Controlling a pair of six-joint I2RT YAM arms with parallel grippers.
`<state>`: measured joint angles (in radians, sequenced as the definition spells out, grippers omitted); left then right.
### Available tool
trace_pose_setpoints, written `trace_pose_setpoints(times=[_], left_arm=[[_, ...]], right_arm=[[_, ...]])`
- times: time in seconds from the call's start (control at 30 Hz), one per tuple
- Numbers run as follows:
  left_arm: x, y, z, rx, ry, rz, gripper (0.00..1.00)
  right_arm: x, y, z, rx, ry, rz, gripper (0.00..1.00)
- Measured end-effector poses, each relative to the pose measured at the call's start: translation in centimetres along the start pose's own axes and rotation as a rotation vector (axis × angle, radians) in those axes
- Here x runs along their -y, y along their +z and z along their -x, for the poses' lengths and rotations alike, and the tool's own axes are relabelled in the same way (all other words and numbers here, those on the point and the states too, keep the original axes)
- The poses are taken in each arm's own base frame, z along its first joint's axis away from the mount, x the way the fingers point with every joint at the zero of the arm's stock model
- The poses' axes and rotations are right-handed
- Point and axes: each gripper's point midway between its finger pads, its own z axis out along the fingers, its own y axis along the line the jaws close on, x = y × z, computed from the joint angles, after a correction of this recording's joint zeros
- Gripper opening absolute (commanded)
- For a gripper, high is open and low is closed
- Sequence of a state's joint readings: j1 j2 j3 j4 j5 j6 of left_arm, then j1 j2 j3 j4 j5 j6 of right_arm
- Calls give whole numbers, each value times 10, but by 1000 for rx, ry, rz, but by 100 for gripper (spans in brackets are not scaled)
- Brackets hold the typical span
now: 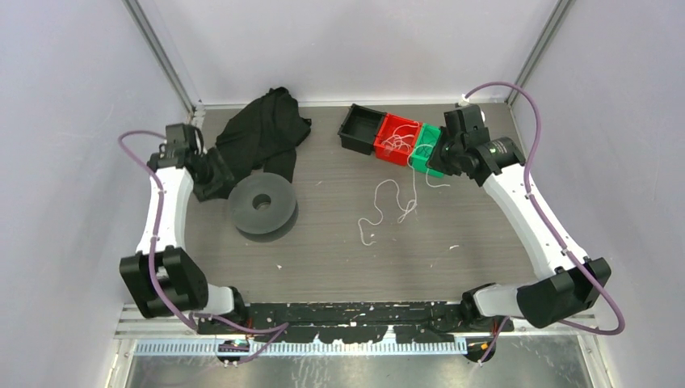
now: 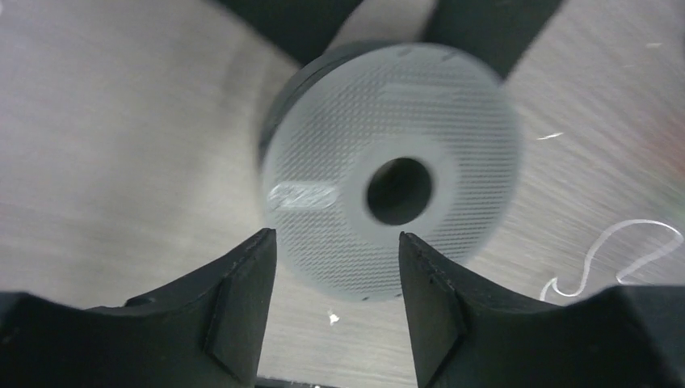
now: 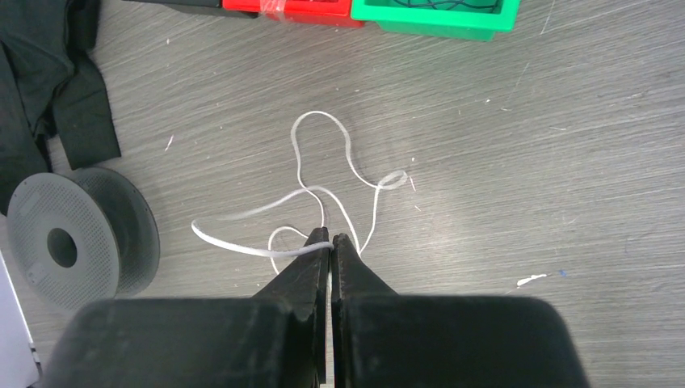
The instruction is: Wrap the cables
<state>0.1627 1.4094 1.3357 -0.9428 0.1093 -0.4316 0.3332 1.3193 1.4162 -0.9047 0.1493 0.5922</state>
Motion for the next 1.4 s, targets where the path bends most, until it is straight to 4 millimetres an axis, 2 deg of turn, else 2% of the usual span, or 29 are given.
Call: trace_pose_setpoints(times=[0.1, 0.17, 0.27, 0.33, 0.43, 0.5, 0.57, 0.7, 0.9, 0.97, 1.13, 1.23, 1.3, 1.4], left_arm=[[-32, 1, -25, -9, -51, 77, 68], [-44, -3, -37, 1, -61, 101, 70], [-53, -7, -43, 9, -98, 85, 75], [-59, 0, -41, 24, -168, 35, 77], [-68, 18, -56, -1, -291, -33, 77], [-67, 30, -71, -45, -365, -89, 78], [-58, 38, -79, -70, -404, -155, 78], [-41, 53, -87, -78, -474, -287, 78], [-31, 68, -92, -68, -528, -387, 75], [-29, 73, -92, -56, -541, -419, 71], [-23, 83, -96, -46, -590, -494, 42], [-21, 81, -90, -40, -581, -511, 29], [-15, 74, -77, -23, -550, -535, 20], [-2, 50, -47, 46, -473, -576, 2]], right_arm=[[-4, 1, -2, -12, 1, 19, 0], [-7, 2, -2, -16, 2, 35, 1], [-12, 6, -5, -34, 0, 52, 1], [-14, 10, -7, -51, -3, 60, 0], [-16, 15, -11, -71, -13, 67, 0], [-17, 16, -12, -78, -17, 73, 0], [-18, 16, -12, -82, -19, 80, 1], [-20, 16, -13, -86, -22, 91, 1], [-23, 15, -13, -90, -21, 106, 0], [-24, 14, -14, -96, -21, 114, 1], [-27, 14, -16, -105, -20, 130, 1], [-29, 13, -16, -106, -20, 139, 1], [-30, 14, -16, -107, -19, 145, 1], [-32, 15, -16, -110, -19, 151, 1]])
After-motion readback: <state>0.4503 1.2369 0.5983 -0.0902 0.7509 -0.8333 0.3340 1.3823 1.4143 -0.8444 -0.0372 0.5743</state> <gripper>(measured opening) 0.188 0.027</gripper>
